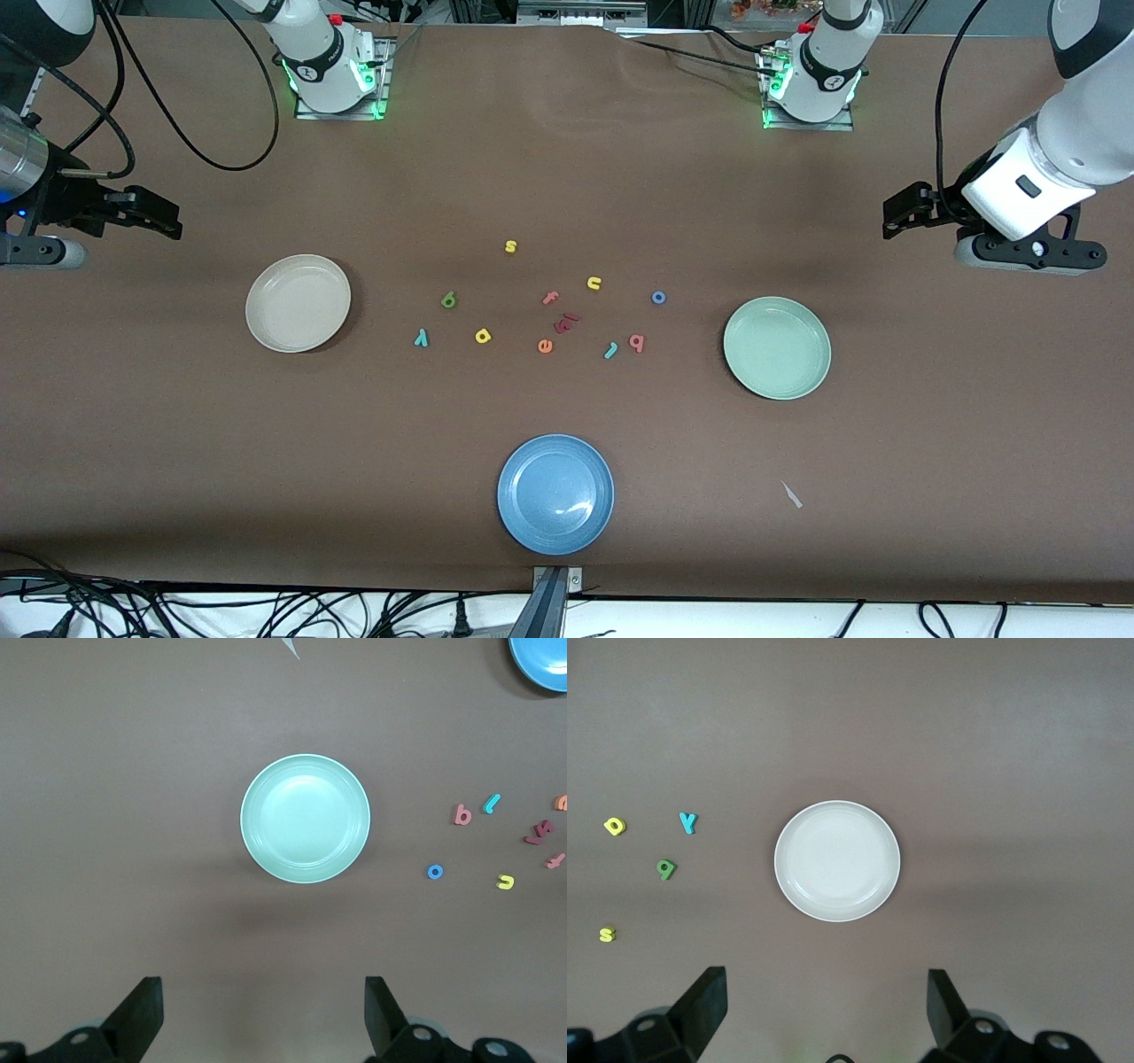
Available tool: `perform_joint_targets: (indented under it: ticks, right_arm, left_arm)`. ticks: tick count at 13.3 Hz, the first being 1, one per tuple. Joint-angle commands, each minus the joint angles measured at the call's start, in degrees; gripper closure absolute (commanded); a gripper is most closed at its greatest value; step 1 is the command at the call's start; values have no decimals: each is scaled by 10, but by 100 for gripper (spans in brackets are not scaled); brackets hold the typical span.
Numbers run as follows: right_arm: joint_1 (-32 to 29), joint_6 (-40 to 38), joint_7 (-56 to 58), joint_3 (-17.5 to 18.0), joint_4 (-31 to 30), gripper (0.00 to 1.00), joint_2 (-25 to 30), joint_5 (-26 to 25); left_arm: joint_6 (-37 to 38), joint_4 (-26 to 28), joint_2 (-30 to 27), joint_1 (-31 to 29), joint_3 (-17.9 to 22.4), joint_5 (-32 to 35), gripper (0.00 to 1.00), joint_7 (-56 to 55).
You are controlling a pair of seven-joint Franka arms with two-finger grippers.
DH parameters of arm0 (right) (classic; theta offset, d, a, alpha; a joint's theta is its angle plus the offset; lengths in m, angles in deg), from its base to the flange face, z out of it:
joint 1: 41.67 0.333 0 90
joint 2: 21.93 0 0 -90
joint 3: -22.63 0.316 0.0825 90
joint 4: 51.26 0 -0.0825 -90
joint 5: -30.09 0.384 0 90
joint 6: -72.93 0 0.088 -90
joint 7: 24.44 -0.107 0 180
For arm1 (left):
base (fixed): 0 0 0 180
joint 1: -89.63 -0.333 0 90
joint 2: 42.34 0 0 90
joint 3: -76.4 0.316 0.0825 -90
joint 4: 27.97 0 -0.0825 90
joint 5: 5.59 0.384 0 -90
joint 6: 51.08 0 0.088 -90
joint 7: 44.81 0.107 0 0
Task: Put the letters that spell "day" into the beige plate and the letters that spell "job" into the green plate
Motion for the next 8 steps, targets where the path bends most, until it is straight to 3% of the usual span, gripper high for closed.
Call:
perform_joint_targets:
  ticks: [1, 8]
  right_arm:
    - [-2, -8, 4, 1, 4, 0, 0, 1]
    - [-2, -9, 4, 1, 3, 0, 0, 1]
  left_arm:
    - [11, -14, 4, -2, -4, 5, 0, 7]
    - [11, -14, 4, -2, -4, 5, 0, 7]
